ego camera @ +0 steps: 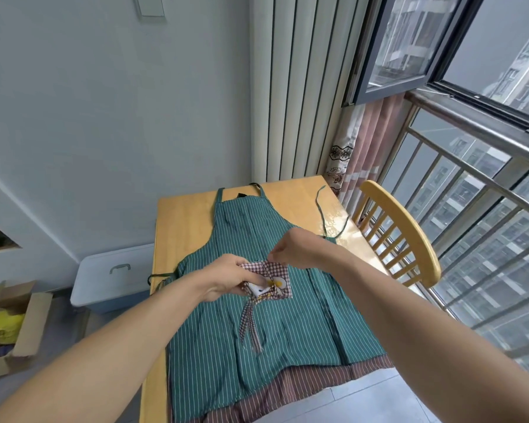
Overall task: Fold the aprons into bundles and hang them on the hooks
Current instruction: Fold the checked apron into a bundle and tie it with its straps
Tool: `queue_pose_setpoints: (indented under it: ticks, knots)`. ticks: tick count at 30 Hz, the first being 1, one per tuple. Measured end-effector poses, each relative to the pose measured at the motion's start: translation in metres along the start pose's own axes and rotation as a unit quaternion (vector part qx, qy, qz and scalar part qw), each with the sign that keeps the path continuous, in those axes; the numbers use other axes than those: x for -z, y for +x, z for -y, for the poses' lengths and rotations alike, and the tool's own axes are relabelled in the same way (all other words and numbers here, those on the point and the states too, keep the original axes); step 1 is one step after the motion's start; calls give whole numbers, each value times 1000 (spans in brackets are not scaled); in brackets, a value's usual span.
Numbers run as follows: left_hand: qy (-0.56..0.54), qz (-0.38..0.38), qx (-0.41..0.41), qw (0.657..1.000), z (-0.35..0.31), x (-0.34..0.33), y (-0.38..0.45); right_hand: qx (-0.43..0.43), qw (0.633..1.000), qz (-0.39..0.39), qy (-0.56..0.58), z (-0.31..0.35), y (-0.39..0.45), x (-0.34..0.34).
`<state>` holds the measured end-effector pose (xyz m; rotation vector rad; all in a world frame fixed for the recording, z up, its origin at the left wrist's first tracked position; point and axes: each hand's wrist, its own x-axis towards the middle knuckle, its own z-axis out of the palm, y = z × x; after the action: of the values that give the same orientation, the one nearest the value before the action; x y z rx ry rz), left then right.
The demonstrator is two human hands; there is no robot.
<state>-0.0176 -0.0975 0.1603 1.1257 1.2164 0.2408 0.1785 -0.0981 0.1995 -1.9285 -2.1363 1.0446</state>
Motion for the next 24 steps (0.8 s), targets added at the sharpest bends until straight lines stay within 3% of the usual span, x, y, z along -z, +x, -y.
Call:
queue_pose_setpoints:
  ticks: [3,7,11,14,19,22,24]
  knots:
    - [-91,-52,-19,994,4,-3,5,19,992,-81,95,-2,-3,-8]
    - [-204,-93,-43,974,-1,-2,9,-32,953,-113,278,-11,-7,-21]
    - [-235,-61,-57,968,-7,-1,7,-62,876,-31,477,-22,-6,-31]
    - [-237,-57,-73,967,-10,-2,7,-65,843,24,534,-26,-10,-30]
    - [-268,-41,-84,959,-10,-5,8,-83,850,27,519,-26,-11,-31]
    - [-279,-18,-81,957,-12,-5,7,-63,869,-13,490,-26,-9,-33]
    - [-243,-45,-64,967,-13,-7,9,-47,892,-36,449,-23,-11,-34]
